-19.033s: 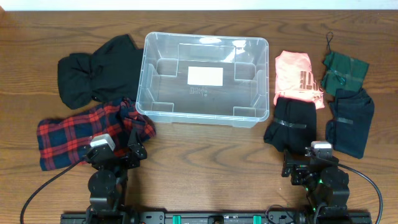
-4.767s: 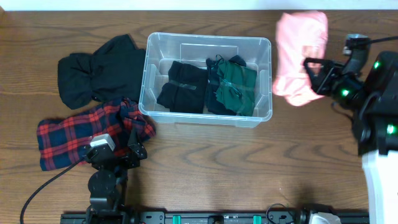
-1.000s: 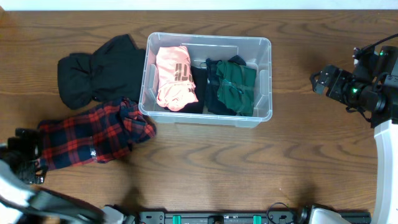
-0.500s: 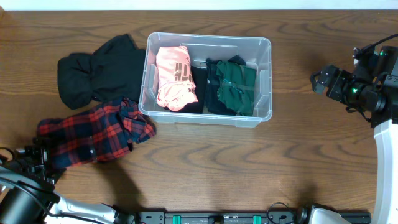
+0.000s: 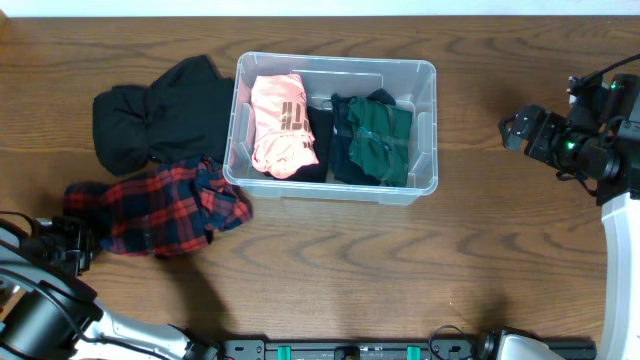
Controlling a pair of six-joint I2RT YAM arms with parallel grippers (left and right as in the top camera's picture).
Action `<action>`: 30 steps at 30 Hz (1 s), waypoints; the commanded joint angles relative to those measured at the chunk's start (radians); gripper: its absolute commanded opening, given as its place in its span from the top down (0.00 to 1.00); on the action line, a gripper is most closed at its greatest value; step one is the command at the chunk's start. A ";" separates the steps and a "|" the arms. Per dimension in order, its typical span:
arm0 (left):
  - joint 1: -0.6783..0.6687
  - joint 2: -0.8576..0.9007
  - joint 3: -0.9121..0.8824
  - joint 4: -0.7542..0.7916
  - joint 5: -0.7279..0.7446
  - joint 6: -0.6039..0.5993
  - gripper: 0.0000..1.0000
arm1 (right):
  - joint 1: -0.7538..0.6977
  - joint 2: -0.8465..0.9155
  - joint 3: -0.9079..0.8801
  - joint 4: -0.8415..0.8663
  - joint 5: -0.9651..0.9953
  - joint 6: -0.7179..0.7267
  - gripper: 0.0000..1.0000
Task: Pack container
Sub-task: 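Reach the left gripper to the red plaid shirt and grasp it, then lift the plaid shirt and lay it into the bin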
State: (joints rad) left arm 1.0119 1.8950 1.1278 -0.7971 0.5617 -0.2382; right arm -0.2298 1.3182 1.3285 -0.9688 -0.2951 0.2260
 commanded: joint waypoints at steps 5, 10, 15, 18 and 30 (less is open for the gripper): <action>-0.026 -0.381 0.037 -0.171 0.040 -0.051 0.94 | -0.005 0.001 0.003 -0.001 0.000 -0.011 0.01; -0.111 -0.679 0.096 -0.280 0.132 -0.051 0.94 | -0.005 0.001 0.003 -0.001 0.000 -0.011 0.01; -0.282 -0.885 0.138 -0.281 0.274 -0.140 0.94 | -0.005 0.001 0.003 0.000 0.000 -0.011 0.01; -0.415 -0.958 0.147 -0.161 0.356 -0.269 0.94 | -0.005 0.001 0.003 -0.001 0.000 -0.011 0.01; -1.036 -0.901 0.147 0.483 0.062 -0.606 0.94 | -0.005 0.001 0.003 -0.001 0.000 -0.011 0.01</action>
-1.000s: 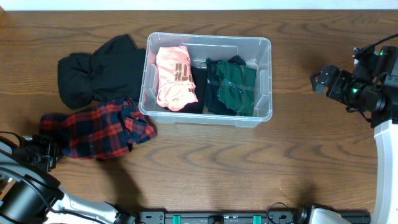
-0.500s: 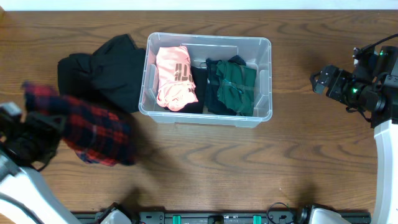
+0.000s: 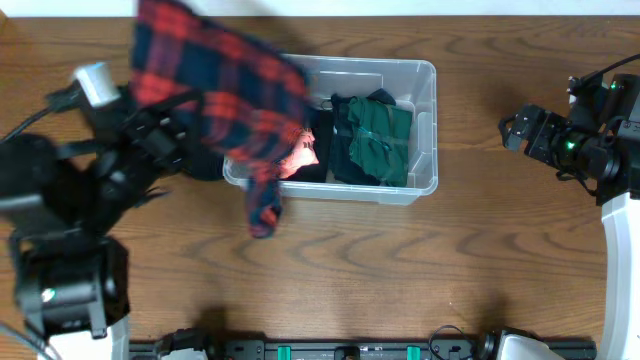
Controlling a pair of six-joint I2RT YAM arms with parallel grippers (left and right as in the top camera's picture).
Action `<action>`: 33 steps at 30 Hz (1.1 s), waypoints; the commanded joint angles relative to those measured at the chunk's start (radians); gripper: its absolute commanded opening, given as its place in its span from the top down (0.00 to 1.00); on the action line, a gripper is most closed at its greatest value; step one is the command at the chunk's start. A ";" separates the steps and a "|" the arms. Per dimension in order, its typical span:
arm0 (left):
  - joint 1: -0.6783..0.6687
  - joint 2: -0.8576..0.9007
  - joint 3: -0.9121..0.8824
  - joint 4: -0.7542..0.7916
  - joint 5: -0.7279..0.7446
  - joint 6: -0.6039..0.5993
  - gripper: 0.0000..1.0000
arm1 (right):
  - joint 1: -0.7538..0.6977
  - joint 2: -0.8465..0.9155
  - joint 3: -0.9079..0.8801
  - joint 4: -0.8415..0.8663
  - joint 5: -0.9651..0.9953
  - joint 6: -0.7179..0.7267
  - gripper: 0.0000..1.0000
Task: Pack container
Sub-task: 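Lift the plaid shirt and lay it into the bin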
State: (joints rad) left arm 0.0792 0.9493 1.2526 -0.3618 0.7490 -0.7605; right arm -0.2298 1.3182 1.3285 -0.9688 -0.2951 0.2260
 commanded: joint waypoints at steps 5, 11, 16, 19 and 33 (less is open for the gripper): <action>-0.364 0.211 0.023 0.210 -0.308 -0.084 0.94 | -0.005 0.001 0.003 -0.001 0.000 -0.011 0.01; -0.523 0.432 0.023 0.510 -0.402 -0.145 0.94 | -0.005 0.001 0.003 -0.001 0.000 -0.011 0.01; -0.525 0.541 0.023 0.750 -0.400 -0.229 0.94 | -0.005 0.001 0.003 -0.001 0.000 -0.011 0.01; -0.525 0.562 0.023 0.866 -0.428 -0.232 0.94 | -0.005 0.001 0.003 -0.001 0.000 -0.011 0.01; -0.552 0.563 0.023 0.303 -0.444 -0.163 0.94 | -0.005 0.001 0.003 -0.001 0.000 -0.011 0.01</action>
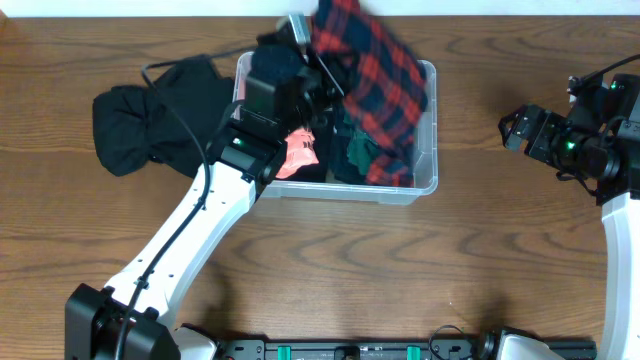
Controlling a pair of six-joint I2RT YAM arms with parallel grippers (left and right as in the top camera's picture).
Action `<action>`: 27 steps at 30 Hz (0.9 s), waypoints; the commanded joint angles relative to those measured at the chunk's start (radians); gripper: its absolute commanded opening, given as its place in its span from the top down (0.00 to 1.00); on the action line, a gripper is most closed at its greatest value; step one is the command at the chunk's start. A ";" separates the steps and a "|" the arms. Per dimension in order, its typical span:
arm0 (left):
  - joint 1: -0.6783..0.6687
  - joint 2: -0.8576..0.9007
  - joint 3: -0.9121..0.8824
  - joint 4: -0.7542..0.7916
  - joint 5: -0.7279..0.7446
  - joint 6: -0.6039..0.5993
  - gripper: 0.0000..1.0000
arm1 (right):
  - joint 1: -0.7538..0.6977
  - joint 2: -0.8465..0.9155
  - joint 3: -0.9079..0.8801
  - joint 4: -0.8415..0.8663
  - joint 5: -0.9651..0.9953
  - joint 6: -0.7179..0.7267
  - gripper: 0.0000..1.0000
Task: Pack container
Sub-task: 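Lift the plaid shirt and lay it into the bin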
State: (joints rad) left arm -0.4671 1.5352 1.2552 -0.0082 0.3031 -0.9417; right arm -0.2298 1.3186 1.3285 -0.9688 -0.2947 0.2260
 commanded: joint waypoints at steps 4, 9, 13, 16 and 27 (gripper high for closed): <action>-0.005 -0.023 0.017 -0.294 -0.079 -0.127 0.94 | -0.005 0.000 0.003 -0.001 0.000 -0.011 0.01; -0.003 -0.020 -0.021 -0.478 -0.319 -0.339 0.94 | -0.005 0.000 0.003 -0.001 0.000 -0.011 0.01; 0.022 -0.016 -0.087 -0.472 -0.378 -0.436 0.83 | -0.005 0.000 0.003 -0.001 0.000 -0.011 0.01; 0.050 -0.006 -0.096 -0.469 -0.323 -0.352 0.22 | -0.005 0.000 0.003 -0.001 0.000 -0.011 0.01; 0.175 -0.182 -0.034 -0.373 -0.193 0.309 0.02 | -0.005 0.000 0.003 -0.001 0.000 -0.011 0.01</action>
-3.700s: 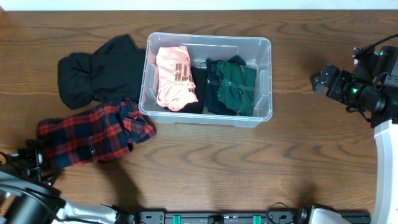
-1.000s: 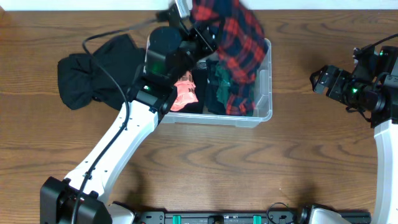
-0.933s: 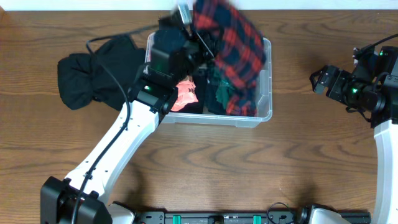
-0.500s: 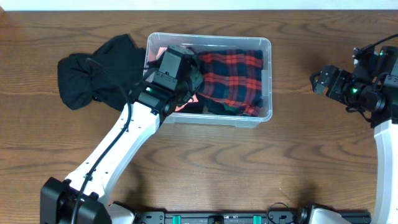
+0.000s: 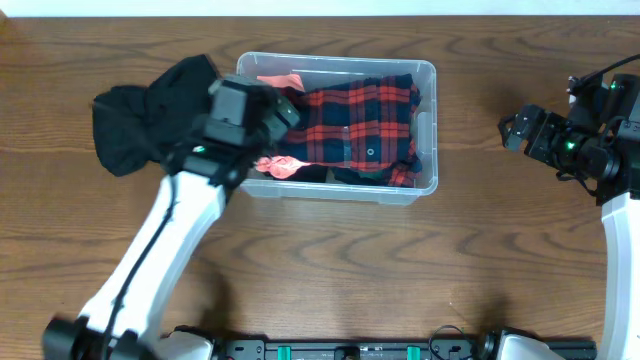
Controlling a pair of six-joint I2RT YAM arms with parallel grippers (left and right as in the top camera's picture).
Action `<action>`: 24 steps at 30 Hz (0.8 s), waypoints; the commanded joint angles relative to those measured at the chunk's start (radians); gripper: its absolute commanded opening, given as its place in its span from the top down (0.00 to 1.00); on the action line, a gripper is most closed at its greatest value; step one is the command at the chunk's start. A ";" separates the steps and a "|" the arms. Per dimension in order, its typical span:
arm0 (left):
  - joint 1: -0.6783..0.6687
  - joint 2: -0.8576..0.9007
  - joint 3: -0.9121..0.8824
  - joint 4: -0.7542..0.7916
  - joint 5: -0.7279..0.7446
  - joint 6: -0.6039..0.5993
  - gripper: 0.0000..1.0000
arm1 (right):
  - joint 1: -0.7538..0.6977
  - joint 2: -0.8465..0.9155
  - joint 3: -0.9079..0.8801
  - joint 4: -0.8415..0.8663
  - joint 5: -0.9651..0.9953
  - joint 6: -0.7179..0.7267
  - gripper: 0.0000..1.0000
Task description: Pack container
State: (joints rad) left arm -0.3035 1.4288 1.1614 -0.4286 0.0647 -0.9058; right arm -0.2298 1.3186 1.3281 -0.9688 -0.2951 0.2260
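Note:
The clear plastic container point(image 5: 428, 72) stands at the back middle of the table. A red and navy plaid garment point(image 5: 362, 125) lies spread across its inside, over the dark and green clothes. Bits of a pink garment point(image 5: 278, 165) show at the container's left end. My left gripper point(image 5: 286, 111) hangs over that end, at the plaid's left edge; its fingers are hidden under the wrist. A black garment point(image 5: 145, 115) lies on the table left of the container. My right gripper point(image 5: 508, 130) is far to the right, open and holding nothing.
The right arm's body point(image 5: 610, 140) fills the right edge of the table. The left arm point(image 5: 160, 240) reaches diagonally from the front left up to the container. A black rail point(image 5: 350, 350) runs along the front edge.
The plaid garment hung from my left gripper above the container; now it lies spread inside it. The left gripper has shifted left, toward the container's left end. The right arm is unchanged.
The plaid garment first lay on the table at the front left, with my left gripper beside it. Then it hung lifted over the container's left side, then above its middle. Now it rests inside, on top of the other clothes. The right arm has stayed still throughout.

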 commanded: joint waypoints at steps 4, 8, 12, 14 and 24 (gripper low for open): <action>-0.012 -0.072 0.060 0.108 0.084 0.497 0.30 | -0.005 0.000 0.003 -0.001 0.000 -0.011 0.01; -0.034 0.030 0.055 0.090 0.080 0.663 0.44 | -0.005 0.000 0.003 -0.001 0.000 -0.011 0.01; -0.024 0.198 0.053 0.064 0.077 0.669 0.44 | -0.005 0.000 0.003 -0.001 0.000 -0.011 0.01; -0.015 0.287 0.053 0.059 0.078 0.649 0.43 | -0.005 0.000 0.003 -0.001 0.000 -0.011 0.01; -0.024 0.298 0.109 -0.058 0.106 0.605 0.39 | -0.005 0.000 0.003 -0.001 0.000 -0.011 0.01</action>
State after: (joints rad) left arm -0.3237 1.7824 1.2377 -0.4492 0.1558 -0.3065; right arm -0.2298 1.3186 1.3285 -0.9688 -0.2951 0.2260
